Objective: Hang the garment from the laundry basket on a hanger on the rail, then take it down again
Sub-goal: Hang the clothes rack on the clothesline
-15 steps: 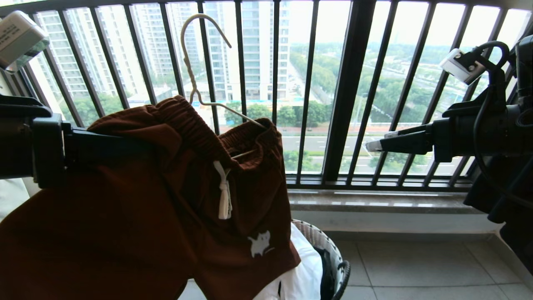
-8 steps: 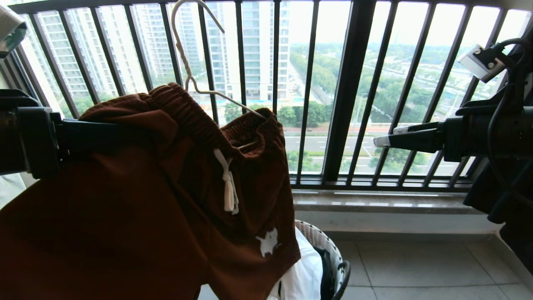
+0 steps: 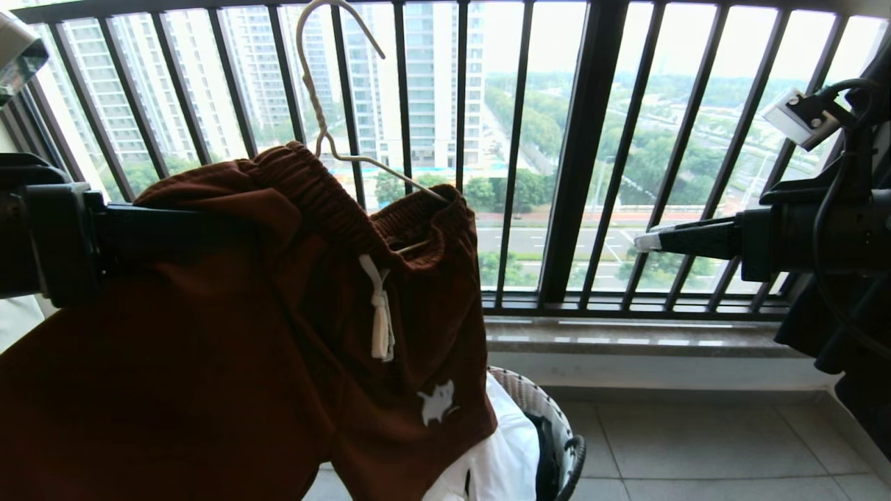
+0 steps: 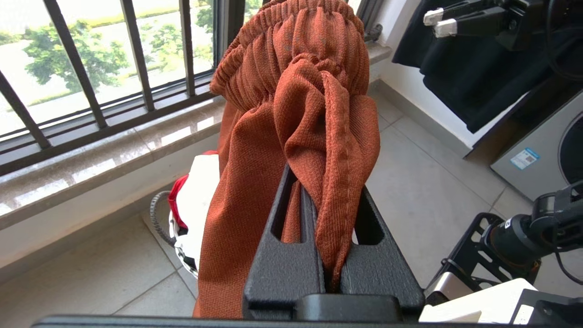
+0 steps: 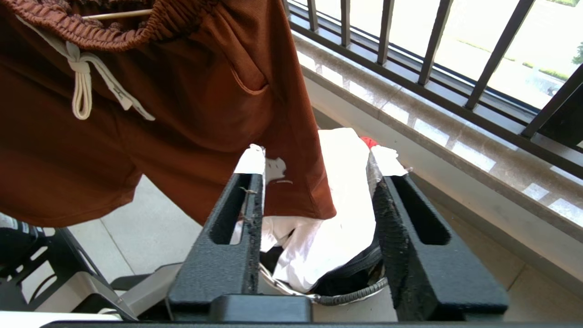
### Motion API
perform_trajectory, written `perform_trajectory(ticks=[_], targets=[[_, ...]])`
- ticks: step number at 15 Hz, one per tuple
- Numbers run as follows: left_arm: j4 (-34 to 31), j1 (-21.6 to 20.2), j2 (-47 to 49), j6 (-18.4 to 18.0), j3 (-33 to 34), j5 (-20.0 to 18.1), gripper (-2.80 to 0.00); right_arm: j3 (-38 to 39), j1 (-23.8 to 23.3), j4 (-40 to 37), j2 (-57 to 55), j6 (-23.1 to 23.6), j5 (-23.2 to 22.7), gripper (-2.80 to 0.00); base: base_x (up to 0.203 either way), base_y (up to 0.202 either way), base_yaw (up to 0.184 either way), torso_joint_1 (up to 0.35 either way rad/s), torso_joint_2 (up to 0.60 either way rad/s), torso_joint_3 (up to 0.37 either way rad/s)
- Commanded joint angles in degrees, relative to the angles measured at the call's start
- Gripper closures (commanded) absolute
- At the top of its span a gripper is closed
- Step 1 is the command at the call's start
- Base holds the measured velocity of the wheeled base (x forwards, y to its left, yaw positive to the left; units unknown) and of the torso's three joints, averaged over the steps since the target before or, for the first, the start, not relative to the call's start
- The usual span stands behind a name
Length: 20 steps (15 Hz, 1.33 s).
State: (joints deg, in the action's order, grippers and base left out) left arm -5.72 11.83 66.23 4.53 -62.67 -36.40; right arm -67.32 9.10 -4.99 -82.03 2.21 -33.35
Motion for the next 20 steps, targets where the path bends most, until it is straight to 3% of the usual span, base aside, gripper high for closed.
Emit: perform_trajectory(ticks=[1,6,7,9,13,20], targets=[[-0.08,1.04,0.48,0.04,0.14,-0.25,0.00,0.26,0.04,-0.02,0.15,0.08,-0.13,0.00,0.000,0.000,0.000,0.000,0.00,0.000],[-0.17,8.21,0.33,2.63,1.43,-0.48,0.00,1.63,-0.27,1.48,1.40,0.25,-0.05,0.00,0.000,0.000,0.000,0.000,0.00,0.000],[-0.23,9.55,0.27,3.62,1.72,-1.97,0.00,2.31,-0.62,2.92,1.43,0.32,-0.04,0.00,0.000,0.000,0.000,0.000,0.00,0.000],[-0.17,9.88,0.65,4.17,2.29,-5.43,0.00,3.34,-1.54,5.95,1.35,0.25,-0.04,0.00,0.000,0.000,0.000,0.000,0.00,0.000],[-0.20,9.88,0.30,4.16,2.29,-5.61,0.00,3.78,-2.42,7.45,1.34,0.25,-0.13,0.00,0.000,0.000,0.000,0.026,-0.19,-0.258],[-0.26,10.32,0.13,4.17,2.20,-5.70,0.00,3.78,-2.81,7.53,1.43,0.25,-0.11,0.00,0.000,0.000,0.000,0.108,-0.49,-0.336]])
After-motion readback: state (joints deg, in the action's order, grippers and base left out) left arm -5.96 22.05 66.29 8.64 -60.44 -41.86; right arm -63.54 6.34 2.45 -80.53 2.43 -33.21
